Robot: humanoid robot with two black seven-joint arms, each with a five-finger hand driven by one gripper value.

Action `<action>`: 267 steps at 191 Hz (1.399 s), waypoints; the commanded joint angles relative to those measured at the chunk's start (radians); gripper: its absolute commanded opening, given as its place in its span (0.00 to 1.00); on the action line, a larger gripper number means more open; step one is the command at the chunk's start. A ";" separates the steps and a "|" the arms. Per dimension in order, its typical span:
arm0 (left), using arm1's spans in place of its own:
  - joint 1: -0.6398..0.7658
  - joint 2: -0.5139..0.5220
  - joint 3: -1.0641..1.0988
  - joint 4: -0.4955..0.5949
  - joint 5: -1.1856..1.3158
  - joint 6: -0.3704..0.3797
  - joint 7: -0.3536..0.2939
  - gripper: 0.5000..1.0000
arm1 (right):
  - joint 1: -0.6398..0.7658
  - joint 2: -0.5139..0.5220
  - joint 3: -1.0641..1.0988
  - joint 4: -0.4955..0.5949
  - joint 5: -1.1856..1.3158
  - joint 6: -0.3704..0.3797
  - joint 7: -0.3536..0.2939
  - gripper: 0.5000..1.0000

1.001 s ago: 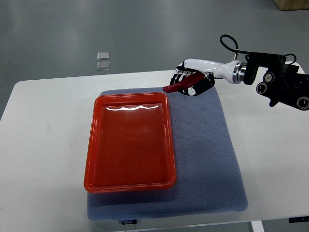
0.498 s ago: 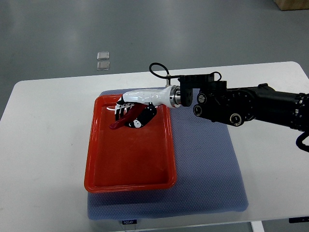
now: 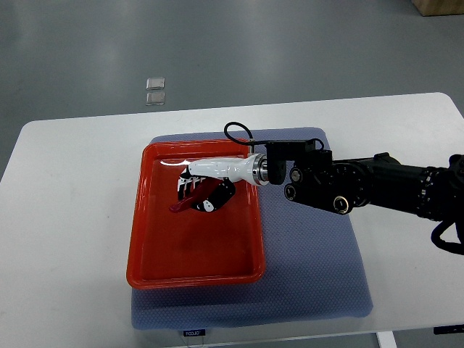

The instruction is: Place red pepper on red tray

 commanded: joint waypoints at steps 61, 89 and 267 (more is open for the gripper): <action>0.000 0.000 -0.002 -0.001 0.000 0.000 0.000 1.00 | -0.039 0.000 0.007 -0.014 0.009 -0.016 0.006 0.59; 0.000 0.000 0.000 0.001 0.000 0.000 0.000 1.00 | -0.035 0.000 0.015 -0.013 0.012 -0.016 0.006 0.65; 0.000 0.000 0.000 -0.005 0.001 0.000 0.000 1.00 | -0.526 -0.055 1.167 -0.019 0.942 0.177 0.006 0.83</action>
